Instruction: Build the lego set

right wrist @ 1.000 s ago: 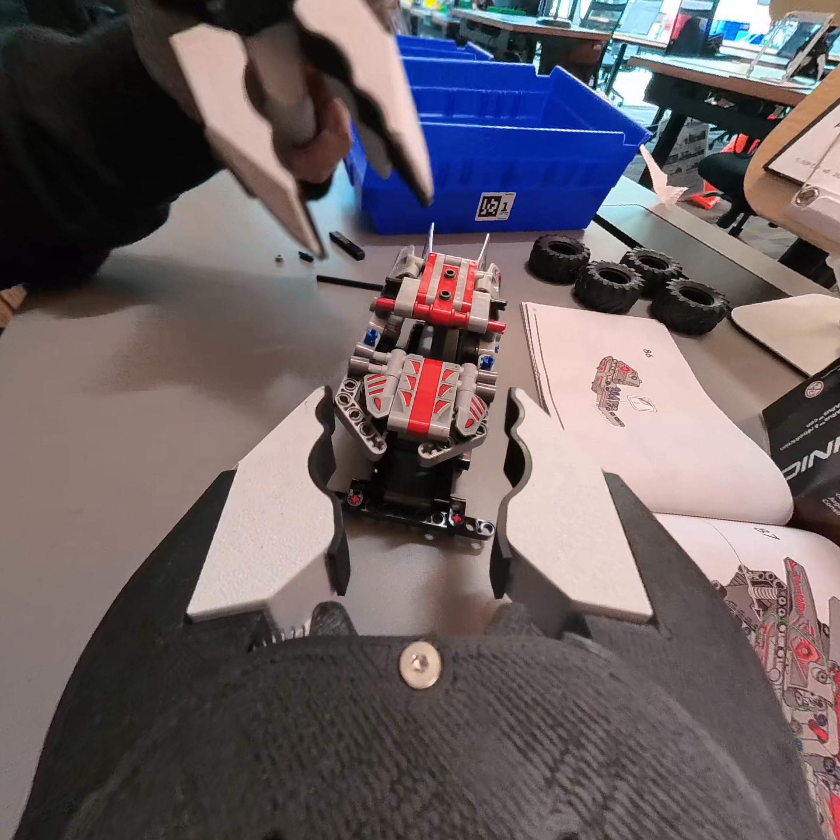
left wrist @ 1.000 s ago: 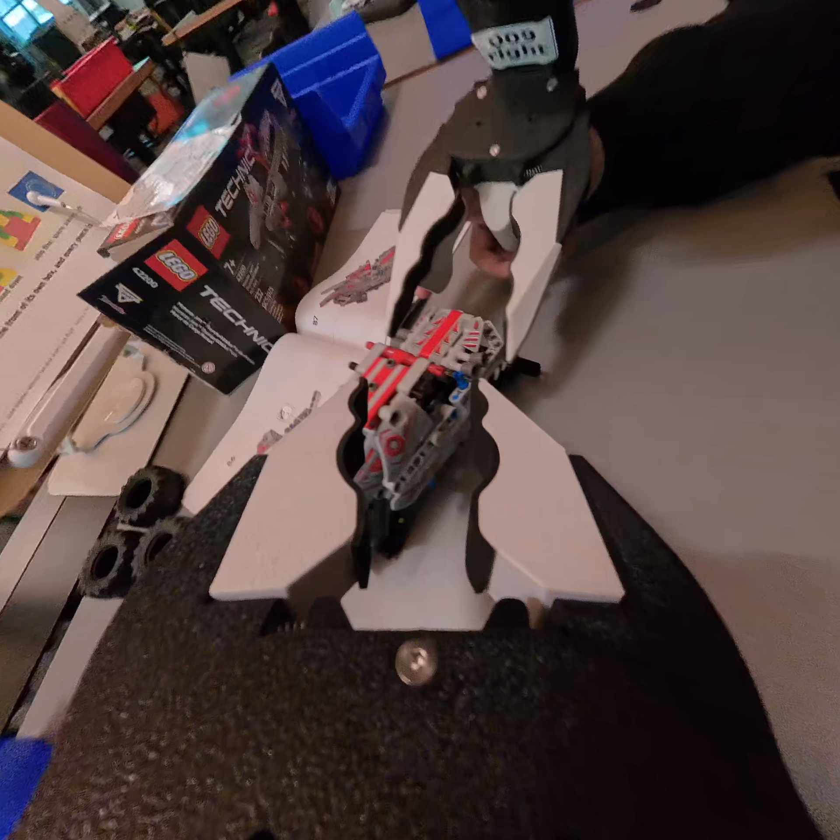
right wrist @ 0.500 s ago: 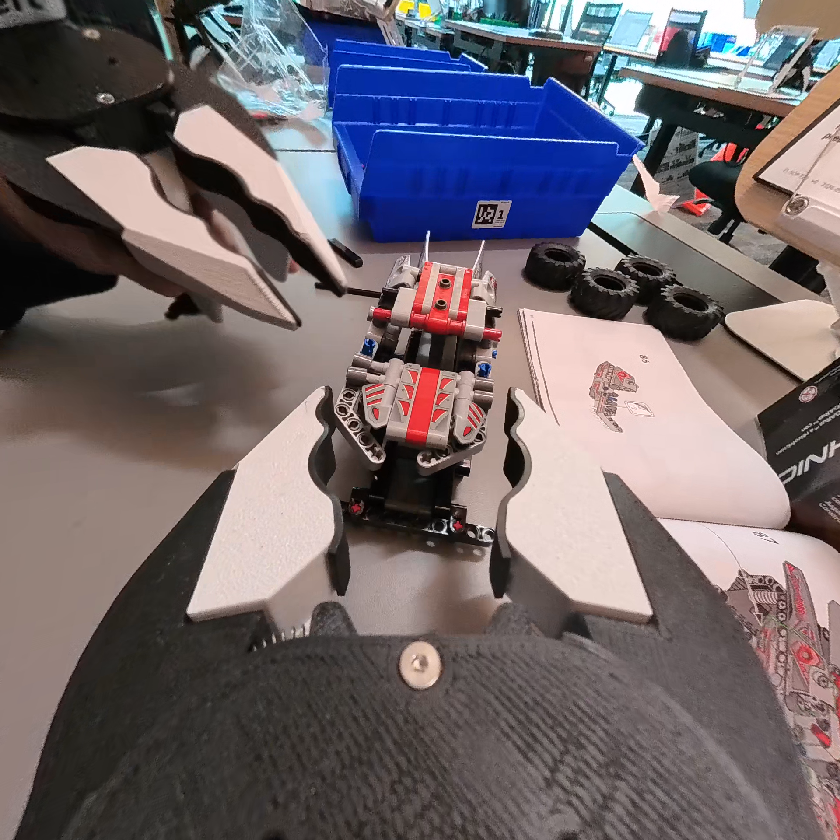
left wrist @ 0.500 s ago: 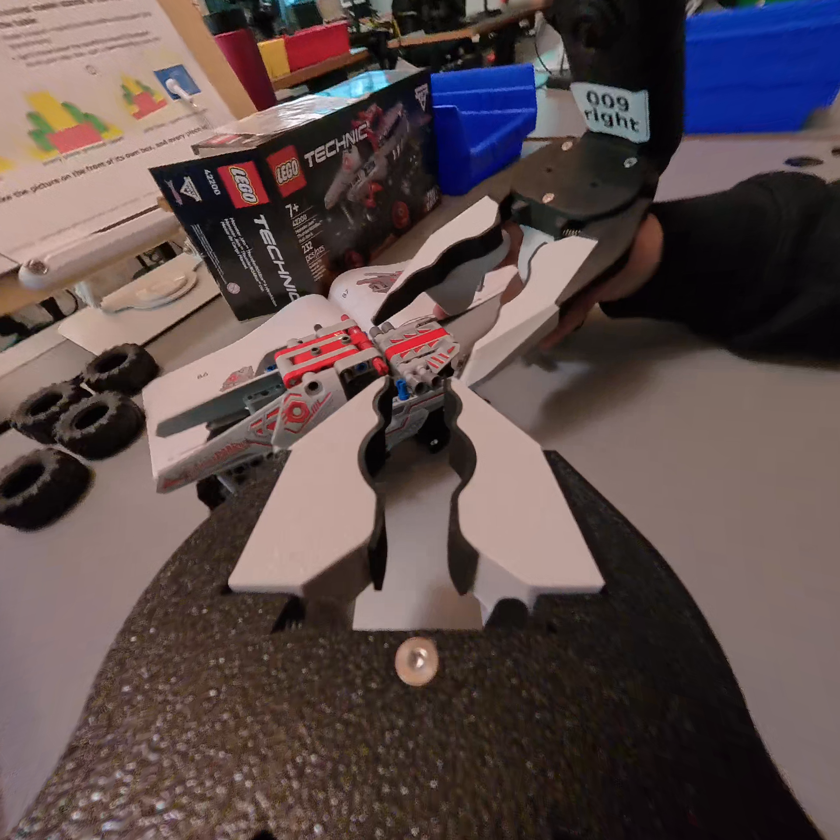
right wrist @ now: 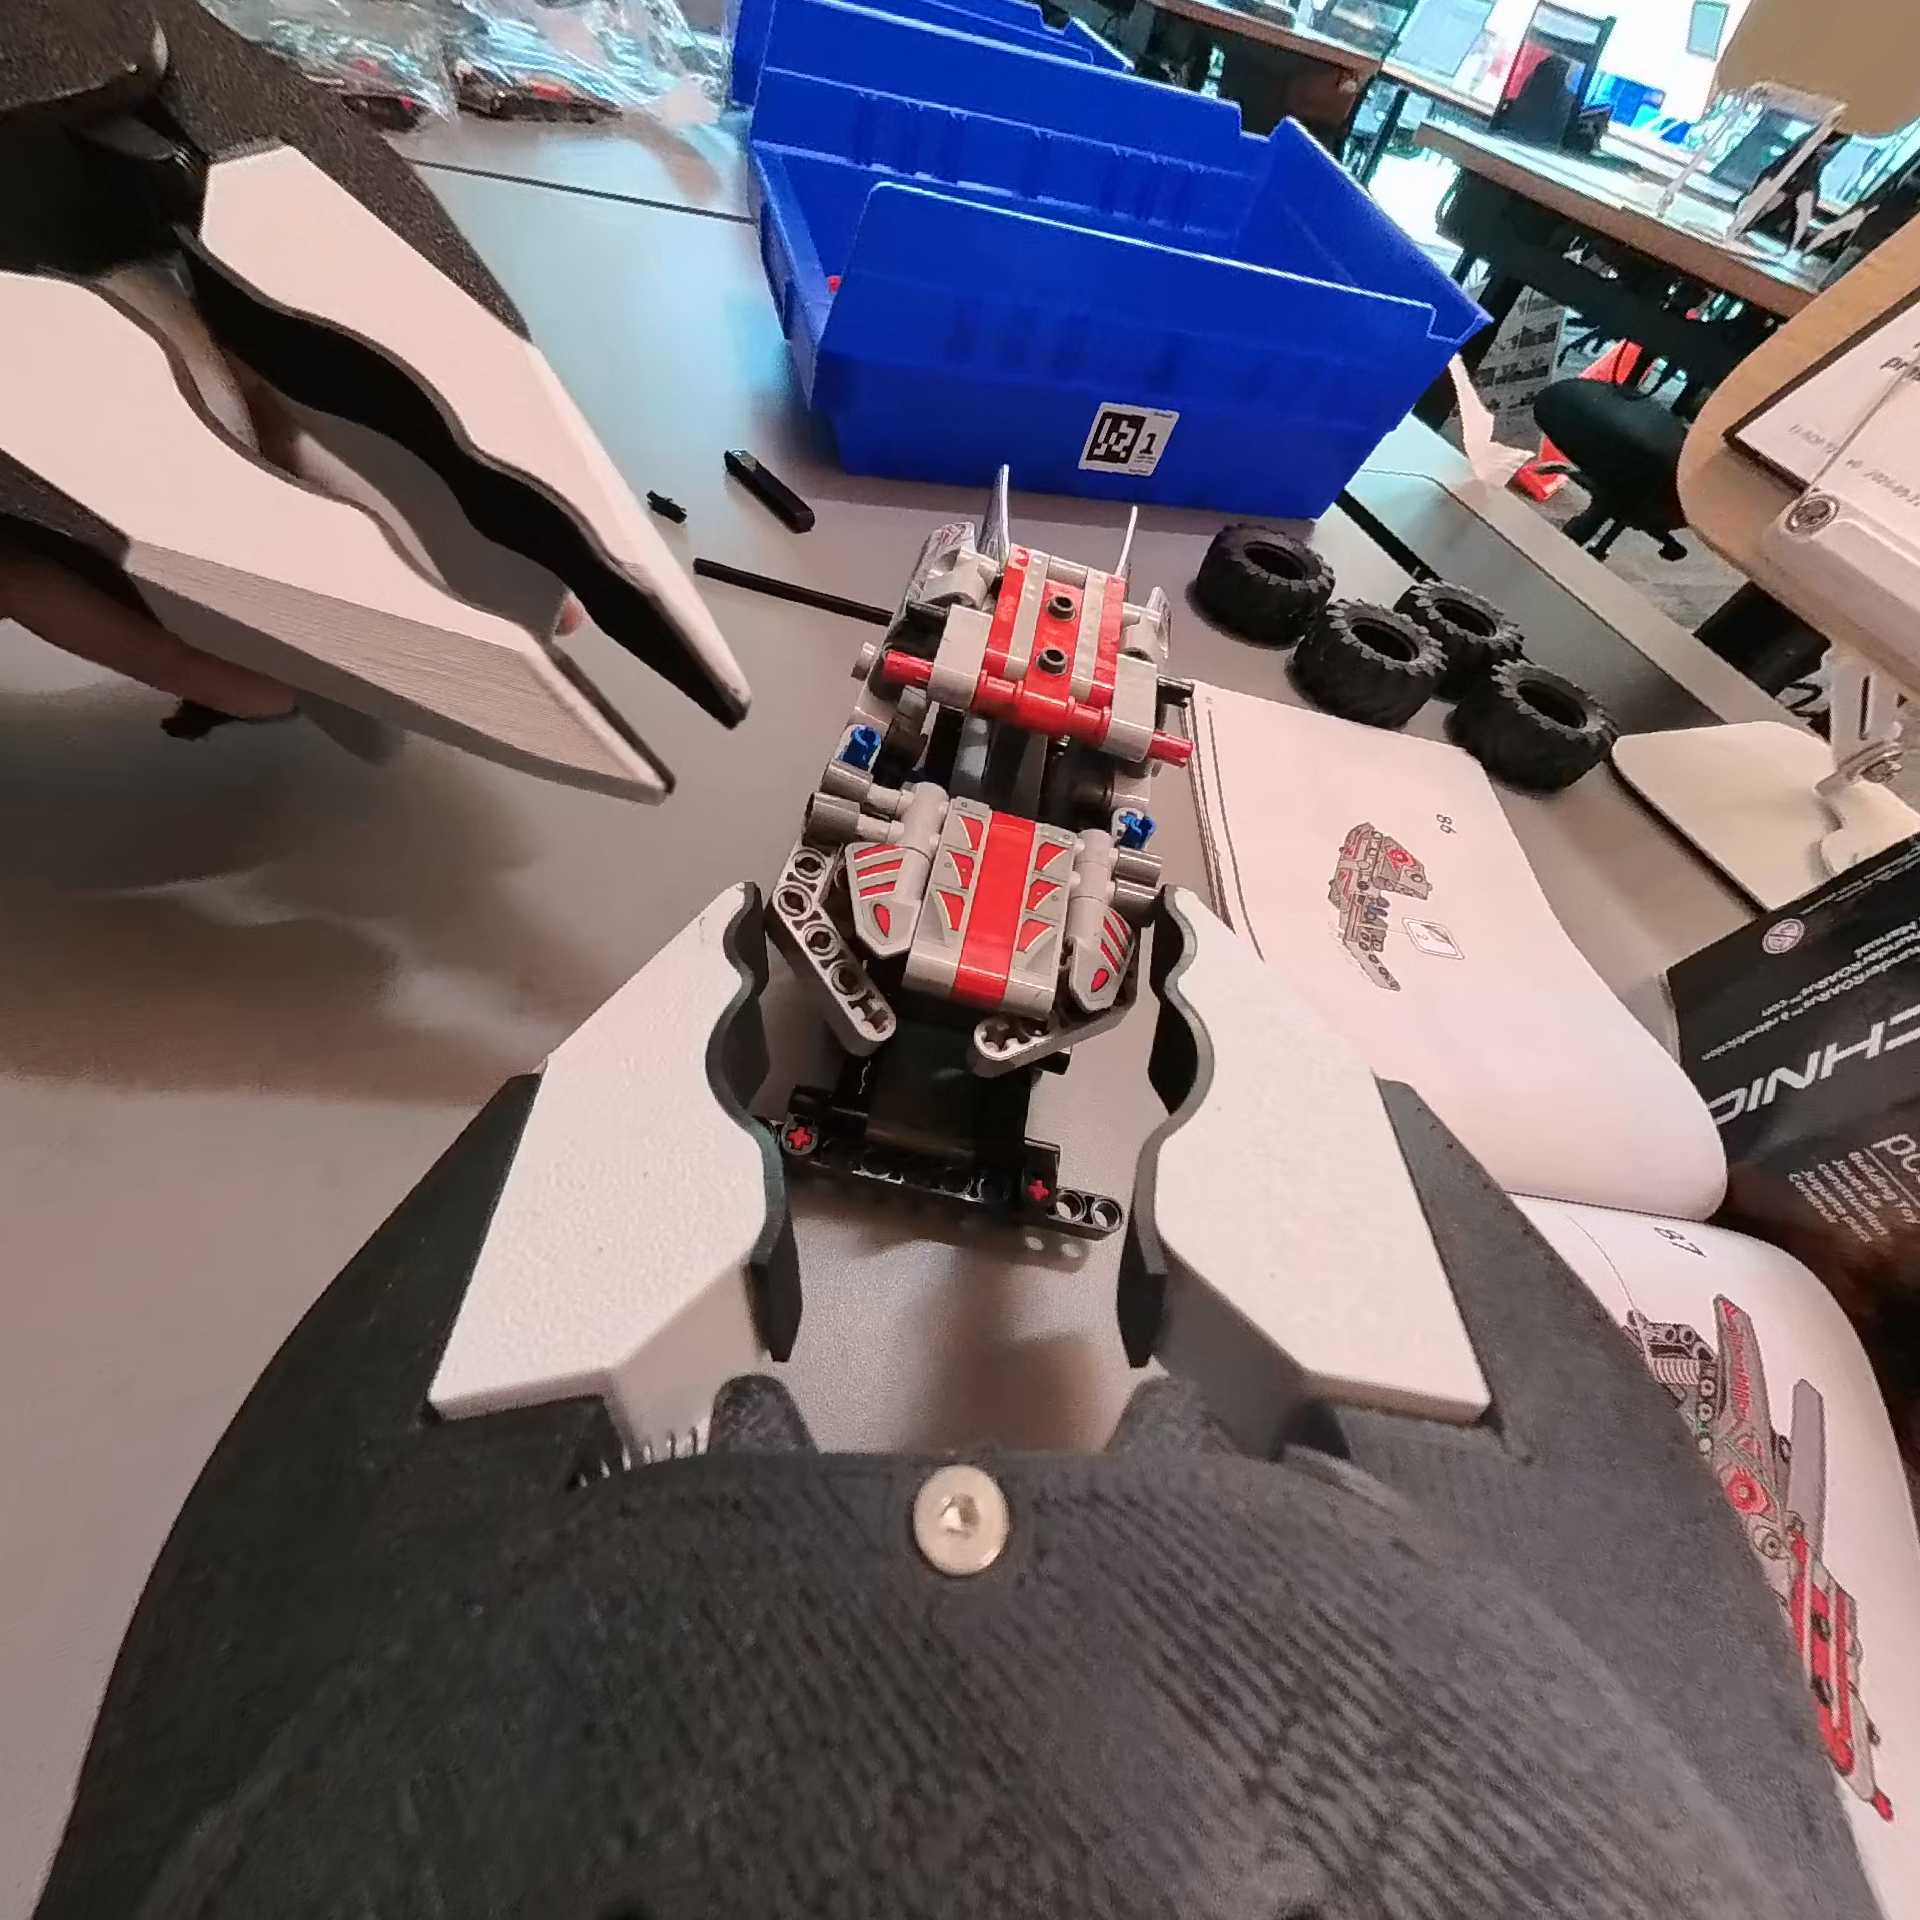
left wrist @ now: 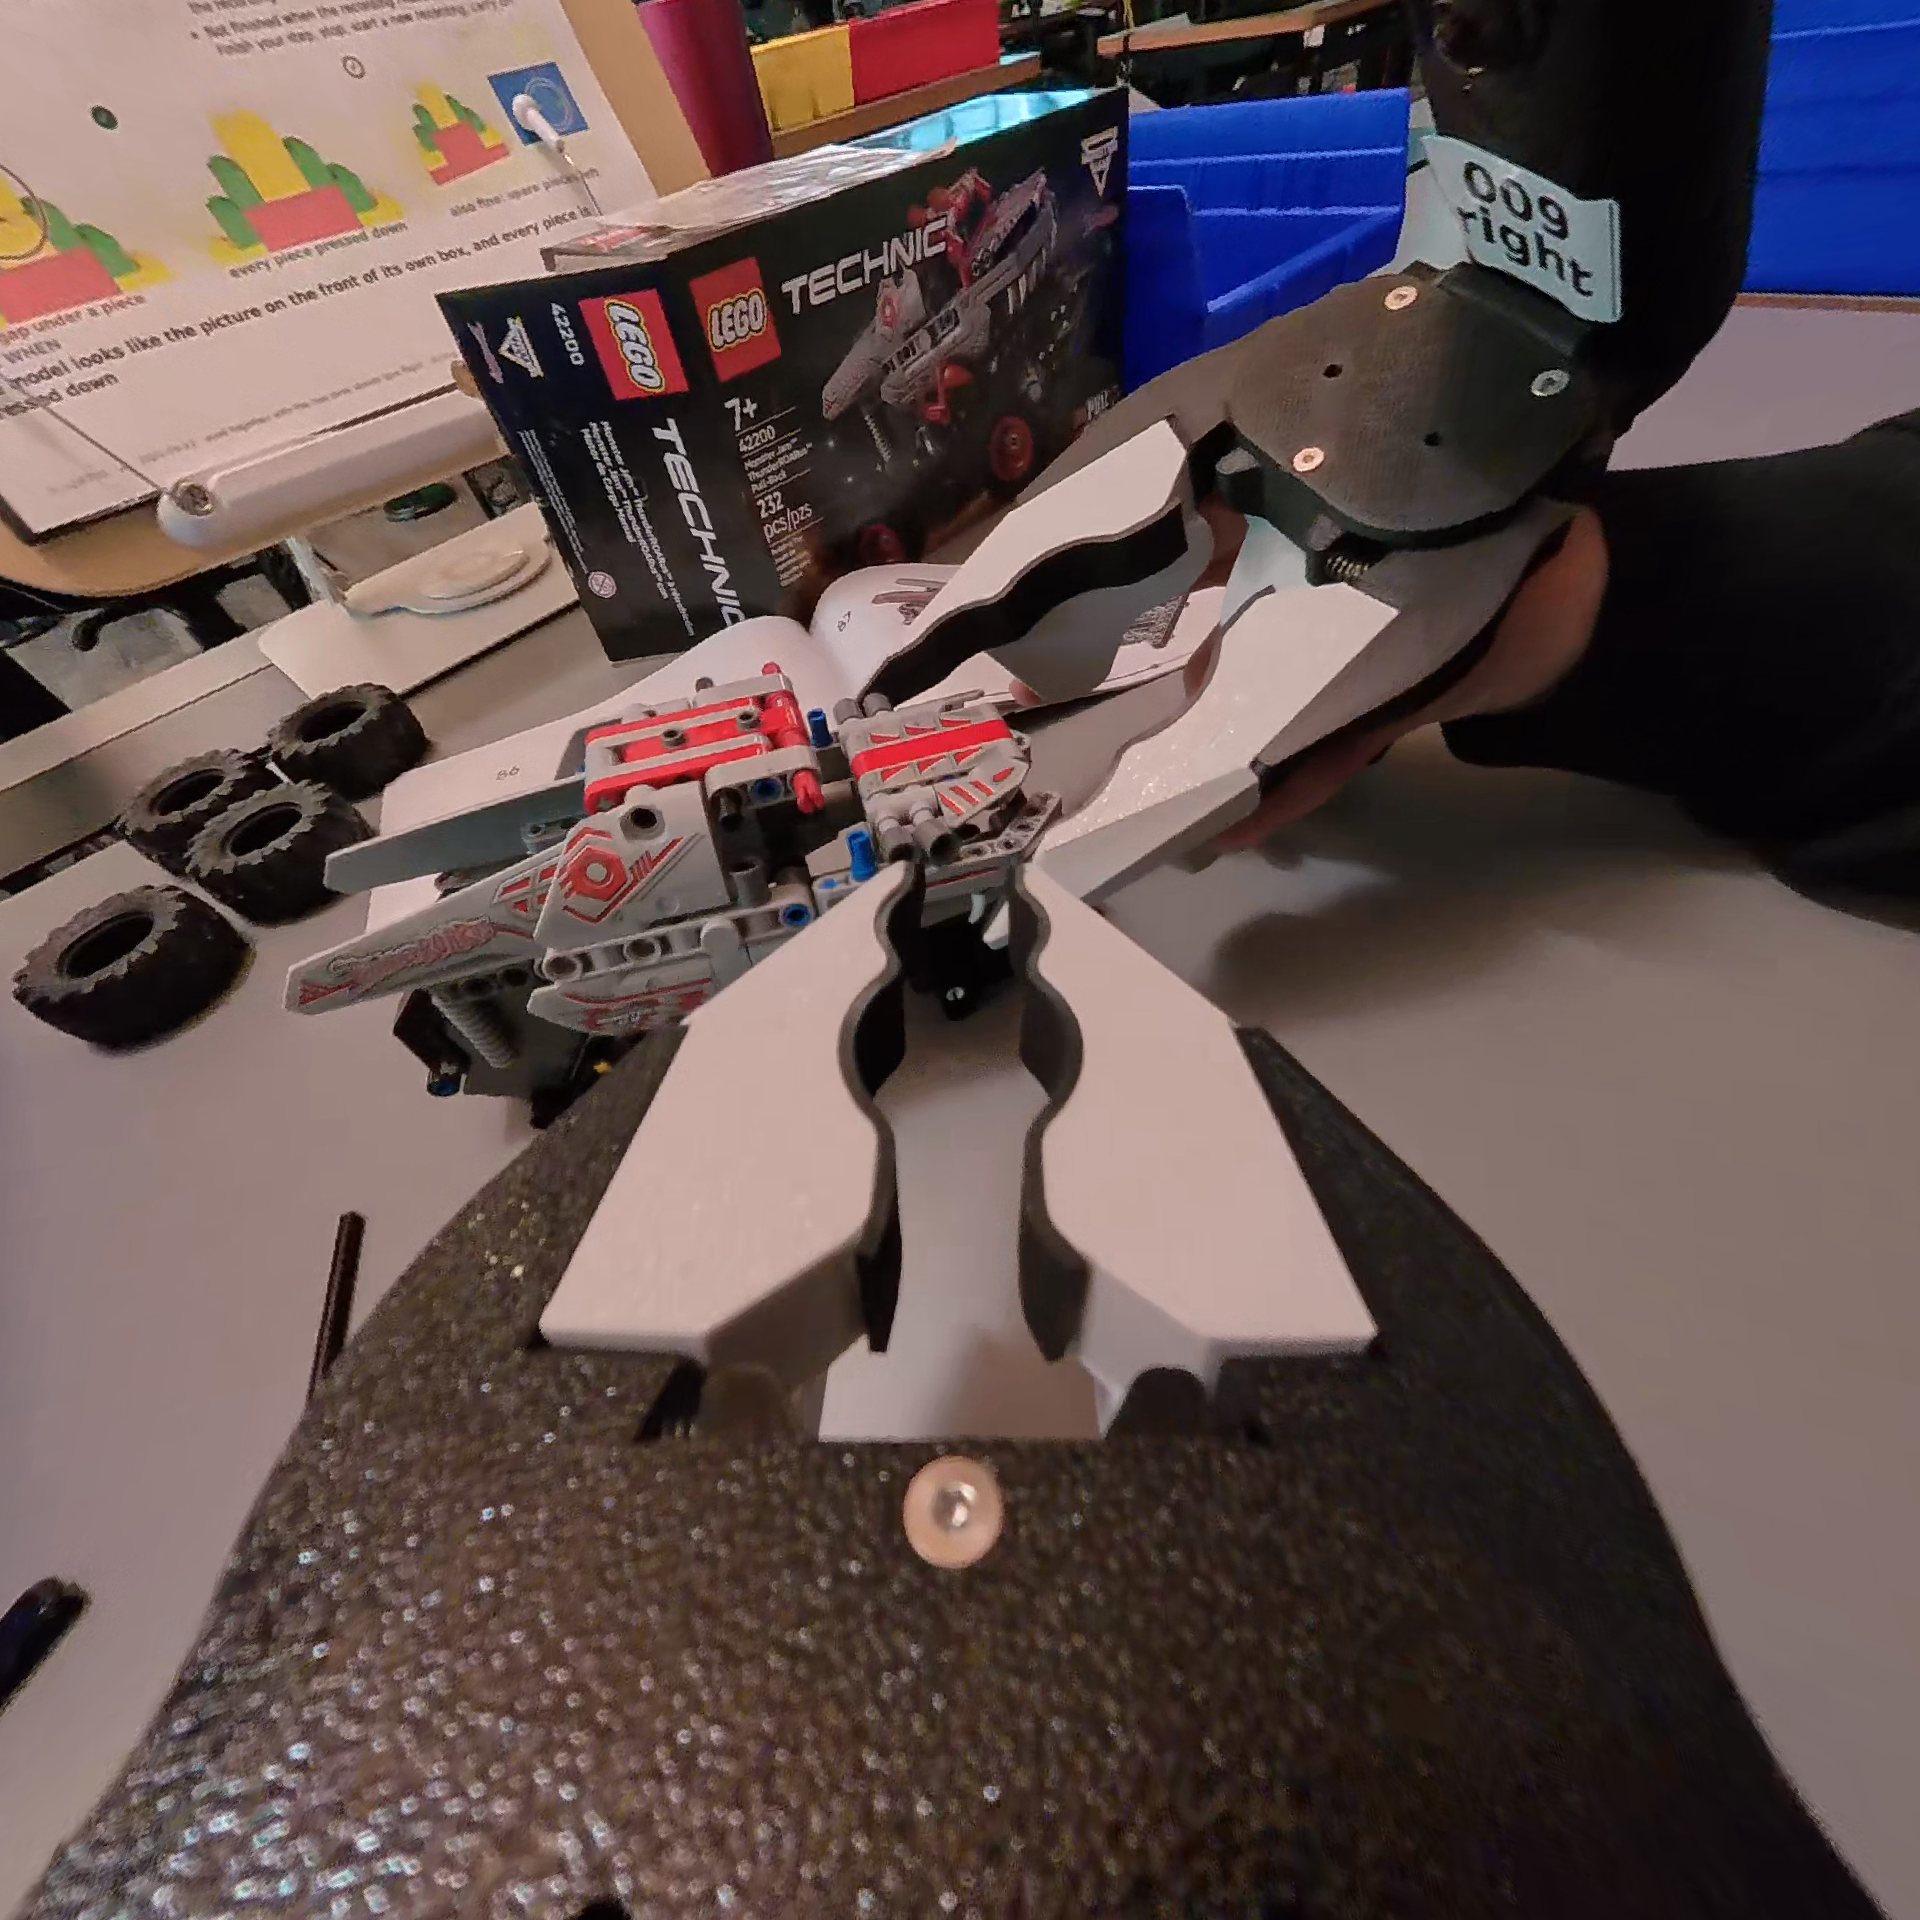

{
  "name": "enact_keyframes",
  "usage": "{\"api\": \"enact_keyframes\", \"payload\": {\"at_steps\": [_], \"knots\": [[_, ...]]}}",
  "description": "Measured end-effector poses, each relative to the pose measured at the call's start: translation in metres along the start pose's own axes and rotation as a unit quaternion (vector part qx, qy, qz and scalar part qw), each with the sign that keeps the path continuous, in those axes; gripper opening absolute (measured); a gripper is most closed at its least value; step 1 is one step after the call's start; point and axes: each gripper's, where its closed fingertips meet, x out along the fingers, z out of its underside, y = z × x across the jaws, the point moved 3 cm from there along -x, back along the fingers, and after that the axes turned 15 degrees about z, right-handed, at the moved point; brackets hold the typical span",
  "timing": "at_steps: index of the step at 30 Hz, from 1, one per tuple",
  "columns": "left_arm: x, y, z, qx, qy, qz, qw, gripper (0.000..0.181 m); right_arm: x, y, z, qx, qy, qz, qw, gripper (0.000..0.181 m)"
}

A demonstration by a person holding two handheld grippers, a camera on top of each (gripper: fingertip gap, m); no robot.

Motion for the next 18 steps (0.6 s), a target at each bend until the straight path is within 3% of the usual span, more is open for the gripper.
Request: {"api": "enact_keyframes", "payload": {"at_steps": [11, 18], "knots": [[0.015, -0.01, -0.001, 0.006, -0.04, -0.061, 0.997, 0.0, 0.002, 0.0, -0.001, -0.002, 0.002, 0.012, 1.0, 0.074], [0.015, -0.006, 0.0, 0.021, -0.056, -0.096, 0.994, 0.008, 0.003, -0.002, -0.002, 0.005, -0.002, 0.021, 1.0, 0.074]]}}
